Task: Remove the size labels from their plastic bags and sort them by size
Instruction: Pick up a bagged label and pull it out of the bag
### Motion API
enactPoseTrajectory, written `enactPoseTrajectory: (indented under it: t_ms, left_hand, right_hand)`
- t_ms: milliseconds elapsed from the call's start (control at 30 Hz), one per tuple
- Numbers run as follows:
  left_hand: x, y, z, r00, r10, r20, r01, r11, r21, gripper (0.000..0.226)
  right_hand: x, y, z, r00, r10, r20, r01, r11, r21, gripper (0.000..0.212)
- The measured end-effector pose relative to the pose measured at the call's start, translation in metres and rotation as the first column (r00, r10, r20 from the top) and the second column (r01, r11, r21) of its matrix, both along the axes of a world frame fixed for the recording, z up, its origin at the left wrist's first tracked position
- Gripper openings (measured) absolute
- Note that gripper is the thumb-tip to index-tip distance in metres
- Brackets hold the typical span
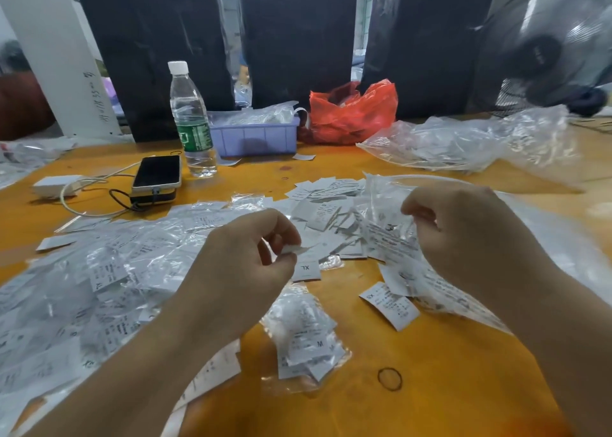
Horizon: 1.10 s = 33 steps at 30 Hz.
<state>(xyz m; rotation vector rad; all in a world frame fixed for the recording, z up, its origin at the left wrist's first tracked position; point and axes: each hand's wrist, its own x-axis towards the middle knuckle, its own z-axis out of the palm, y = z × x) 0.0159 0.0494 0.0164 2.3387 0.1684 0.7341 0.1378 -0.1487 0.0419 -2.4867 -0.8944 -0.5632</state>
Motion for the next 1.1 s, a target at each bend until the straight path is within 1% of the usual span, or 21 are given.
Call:
enactPoseTrajectory:
  t_ms: [67, 133, 167, 233, 300, 367, 433, 600, 700, 733, 800, 833, 867, 933, 1033, 1100]
  left_hand:
    - [0.000, -0.002, 0.000, 1.000, -0.005, 0.002, 0.005, 1.000, 0.020, 0.023]
    - [0.000, -0.003, 0.000, 1.000, -0.007, -0.004, 0.007, 0.999, 0.033, 0.023]
    - [0.000, -0.003, -0.001, 1.000, -0.009, -0.009, 0.009, 0.999, 0.036, 0.023]
    - [0.001, -0.003, -0.002, 1.000, -0.014, -0.019, 0.015, 0.999, 0.046, 0.023]
    - [0.002, -0.003, -0.004, 1.000, -0.019, -0.023, 0.020, 0.998, 0.052, 0.023]
    - [0.003, -0.005, -0.005, 0.999, -0.026, -0.025, 0.027, 0.998, 0.048, 0.022]
    - [0.004, -0.007, -0.006, 0.999, -0.034, -0.027, 0.035, 0.998, 0.045, 0.025]
    - [0.005, -0.010, -0.007, 0.998, -0.054, -0.044, 0.055, 0.998, 0.042, 0.028]
    - [0.006, -0.010, -0.008, 0.997, -0.054, -0.049, 0.056, 0.998, 0.032, 0.028]
    - [0.006, -0.011, -0.008, 0.997, -0.055, -0.052, 0.057, 0.998, 0.032, 0.027]
    - [0.006, -0.012, -0.008, 0.997, -0.060, -0.057, 0.062, 0.998, 0.030, 0.027]
    - [0.005, -0.012, -0.008, 0.996, -0.063, -0.059, 0.065, 0.998, 0.027, 0.027]
    - [0.005, -0.013, -0.007, 0.996, -0.065, -0.058, 0.067, 0.997, 0.025, 0.026]
    - [0.004, -0.013, -0.006, 0.996, -0.064, -0.056, 0.066, 0.997, 0.027, 0.024]
    - [0.003, -0.012, -0.006, 0.997, -0.053, -0.054, 0.055, 0.998, 0.033, 0.024]
    - [0.002, -0.012, -0.005, 0.998, -0.053, -0.046, 0.054, 0.998, 0.027, 0.024]
  right_hand:
    - [0.001, -0.005, 0.000, 0.993, -0.115, -0.010, 0.115, 0.992, -0.049, 0.033]
    - [0.000, -0.008, -0.005, 0.966, -0.255, -0.038, 0.242, 0.949, -0.201, 0.032]
    - [-0.002, -0.008, -0.008, 0.950, -0.306, -0.059, 0.278, 0.919, -0.281, 0.031]
    - [-0.005, -0.004, -0.015, 0.931, -0.342, -0.126, 0.271, 0.880, -0.390, 0.028]
    - [-0.004, -0.001, -0.020, 0.921, -0.353, -0.165, 0.247, 0.856, -0.453, 0.026]
    - [-0.003, 0.001, -0.020, 0.914, -0.362, -0.181, 0.239, 0.844, -0.480, 0.028]
    - [-0.005, 0.001, -0.019, 0.915, -0.357, -0.189, 0.234, 0.850, -0.472, 0.022]
    - [-0.004, 0.000, -0.019, 0.935, -0.316, -0.161, 0.239, 0.896, -0.375, 0.024]
    - [-0.003, 0.000, -0.021, 0.956, -0.276, -0.098, 0.242, 0.934, -0.264, 0.033]
    - [-0.001, -0.001, -0.023, 0.971, -0.235, -0.052, 0.222, 0.958, -0.182, 0.034]
    - [-0.001, -0.001, -0.025, 0.994, -0.105, 0.017, 0.103, 0.993, 0.062, 0.034]
    - [-0.001, -0.001, -0.025, 0.999, -0.041, 0.036, 0.034, 0.985, 0.169, 0.032]
    - [0.000, -0.001, -0.026, 0.998, 0.008, 0.060, -0.022, 0.971, 0.237, 0.030]
    - [0.003, -0.001, -0.029, 0.996, 0.048, 0.069, -0.064, 0.965, 0.253, 0.026]
    - [0.009, -0.001, -0.033, 0.999, 0.051, 0.019, -0.054, 0.973, 0.225, 0.021]
    - [0.011, -0.001, -0.035, 0.999, 0.052, 0.016, -0.055, 0.964, 0.261, 0.019]
